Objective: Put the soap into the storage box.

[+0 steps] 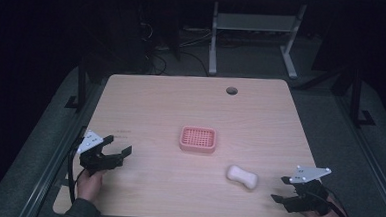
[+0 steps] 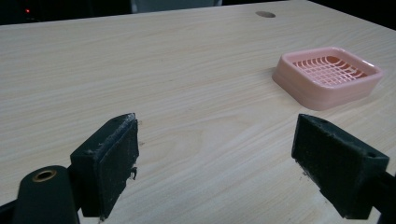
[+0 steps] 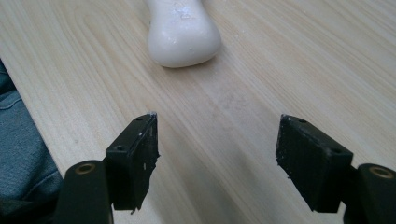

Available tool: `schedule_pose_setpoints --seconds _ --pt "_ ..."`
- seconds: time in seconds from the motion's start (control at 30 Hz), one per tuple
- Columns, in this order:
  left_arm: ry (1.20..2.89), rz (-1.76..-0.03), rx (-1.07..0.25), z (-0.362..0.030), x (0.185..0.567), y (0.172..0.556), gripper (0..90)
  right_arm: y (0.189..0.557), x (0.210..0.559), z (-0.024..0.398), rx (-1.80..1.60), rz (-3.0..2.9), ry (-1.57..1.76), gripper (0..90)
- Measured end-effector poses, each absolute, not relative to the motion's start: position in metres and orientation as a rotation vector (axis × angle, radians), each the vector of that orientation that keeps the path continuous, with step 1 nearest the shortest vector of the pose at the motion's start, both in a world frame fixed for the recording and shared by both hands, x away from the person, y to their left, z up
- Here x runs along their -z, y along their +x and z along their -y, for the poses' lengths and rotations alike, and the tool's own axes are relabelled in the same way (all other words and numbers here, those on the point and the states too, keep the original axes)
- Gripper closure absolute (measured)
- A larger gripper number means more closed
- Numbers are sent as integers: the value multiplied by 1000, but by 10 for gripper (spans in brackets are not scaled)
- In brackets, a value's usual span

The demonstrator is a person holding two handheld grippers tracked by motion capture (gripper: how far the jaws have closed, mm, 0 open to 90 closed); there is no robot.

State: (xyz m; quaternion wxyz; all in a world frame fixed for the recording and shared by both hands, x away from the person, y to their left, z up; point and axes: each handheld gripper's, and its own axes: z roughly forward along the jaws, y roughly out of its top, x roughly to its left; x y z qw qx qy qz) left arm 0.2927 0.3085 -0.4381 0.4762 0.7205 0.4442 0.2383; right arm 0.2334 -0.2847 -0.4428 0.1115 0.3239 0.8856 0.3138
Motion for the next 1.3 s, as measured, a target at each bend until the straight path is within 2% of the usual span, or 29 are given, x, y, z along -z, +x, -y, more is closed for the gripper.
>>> schedule_pose_setpoints --seconds 1.3 --pt "1769 -1104 -601 -309 439 294 140 253 419 241 -815 -2708 815 259"
